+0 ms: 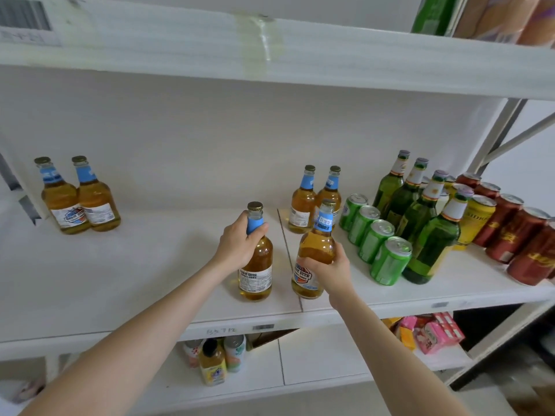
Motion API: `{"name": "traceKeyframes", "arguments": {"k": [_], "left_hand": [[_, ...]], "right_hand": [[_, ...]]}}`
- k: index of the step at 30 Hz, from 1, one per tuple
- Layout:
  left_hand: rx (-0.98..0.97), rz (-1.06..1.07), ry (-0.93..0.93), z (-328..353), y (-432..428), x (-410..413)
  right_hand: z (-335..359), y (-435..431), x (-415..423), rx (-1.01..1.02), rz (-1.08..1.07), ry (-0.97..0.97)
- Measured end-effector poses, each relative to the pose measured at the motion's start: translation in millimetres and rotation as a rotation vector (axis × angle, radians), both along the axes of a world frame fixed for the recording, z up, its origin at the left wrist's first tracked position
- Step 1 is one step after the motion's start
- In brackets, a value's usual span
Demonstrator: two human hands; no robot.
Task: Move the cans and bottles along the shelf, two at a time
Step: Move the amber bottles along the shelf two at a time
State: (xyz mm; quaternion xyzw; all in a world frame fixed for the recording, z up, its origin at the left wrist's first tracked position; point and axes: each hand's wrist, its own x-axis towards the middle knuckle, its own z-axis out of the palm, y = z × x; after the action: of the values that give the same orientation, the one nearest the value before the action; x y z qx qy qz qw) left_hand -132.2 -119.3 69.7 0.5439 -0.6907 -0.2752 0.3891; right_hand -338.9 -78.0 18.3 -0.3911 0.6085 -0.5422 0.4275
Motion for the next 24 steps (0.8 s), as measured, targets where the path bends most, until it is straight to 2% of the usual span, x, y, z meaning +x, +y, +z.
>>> {"name": "traceKeyframes", "arguments": {"k": [11, 24], "left_hand": [[0.02, 0.045, 0.032, -6, 2, -103], [-0.014, 0.011, -0.003, -14, -77, -136]], "right_hand": [[0, -12, -89, 0.009, 0.069, 0.064], [-11, -86, -116, -0.04, 0.04, -0.023]]}}
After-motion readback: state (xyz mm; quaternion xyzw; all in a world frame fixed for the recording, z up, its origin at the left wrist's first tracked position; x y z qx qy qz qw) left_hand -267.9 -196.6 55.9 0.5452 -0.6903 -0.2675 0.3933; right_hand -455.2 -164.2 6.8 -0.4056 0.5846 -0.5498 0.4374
